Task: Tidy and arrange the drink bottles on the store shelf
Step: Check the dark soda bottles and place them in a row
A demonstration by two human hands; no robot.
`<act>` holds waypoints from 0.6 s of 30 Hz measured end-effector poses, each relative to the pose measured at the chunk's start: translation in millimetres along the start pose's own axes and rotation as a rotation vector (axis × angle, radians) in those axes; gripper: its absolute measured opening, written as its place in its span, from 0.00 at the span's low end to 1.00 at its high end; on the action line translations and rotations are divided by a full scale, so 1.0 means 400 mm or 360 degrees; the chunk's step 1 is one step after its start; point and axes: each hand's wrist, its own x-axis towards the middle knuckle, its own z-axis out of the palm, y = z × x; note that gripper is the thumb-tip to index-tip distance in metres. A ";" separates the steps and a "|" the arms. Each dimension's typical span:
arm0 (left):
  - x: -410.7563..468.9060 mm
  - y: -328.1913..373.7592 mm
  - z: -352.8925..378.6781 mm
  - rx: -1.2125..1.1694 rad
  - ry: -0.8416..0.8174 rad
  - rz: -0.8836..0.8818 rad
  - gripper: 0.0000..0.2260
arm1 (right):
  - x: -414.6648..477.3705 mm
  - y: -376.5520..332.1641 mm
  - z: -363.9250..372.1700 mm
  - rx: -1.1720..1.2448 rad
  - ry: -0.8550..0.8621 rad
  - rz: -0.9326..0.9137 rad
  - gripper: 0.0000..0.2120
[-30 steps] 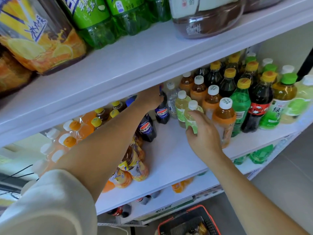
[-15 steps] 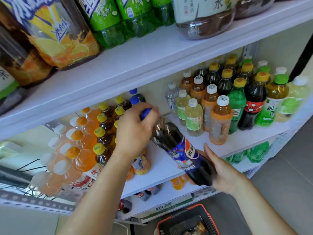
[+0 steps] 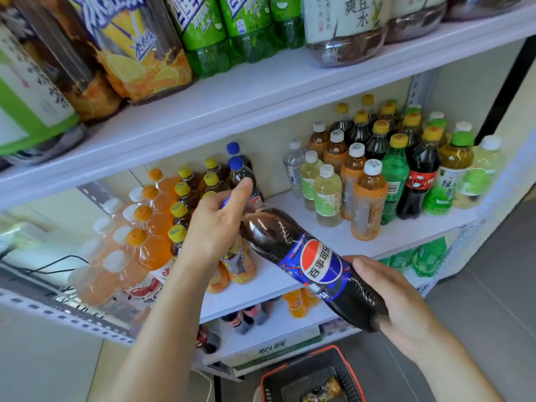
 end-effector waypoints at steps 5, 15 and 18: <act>-0.029 0.005 -0.017 -0.0090 0.0004 0.0360 0.16 | -0.021 0.004 0.011 0.0335 0.0043 -0.0009 0.31; -0.031 0.022 -0.037 -0.0198 0.0061 0.0232 0.12 | -0.024 0.017 0.058 0.0627 0.0281 0.0287 0.22; -0.027 0.021 -0.052 0.0160 0.0044 0.0095 0.19 | -0.028 0.020 0.048 0.0644 0.0251 0.0140 0.22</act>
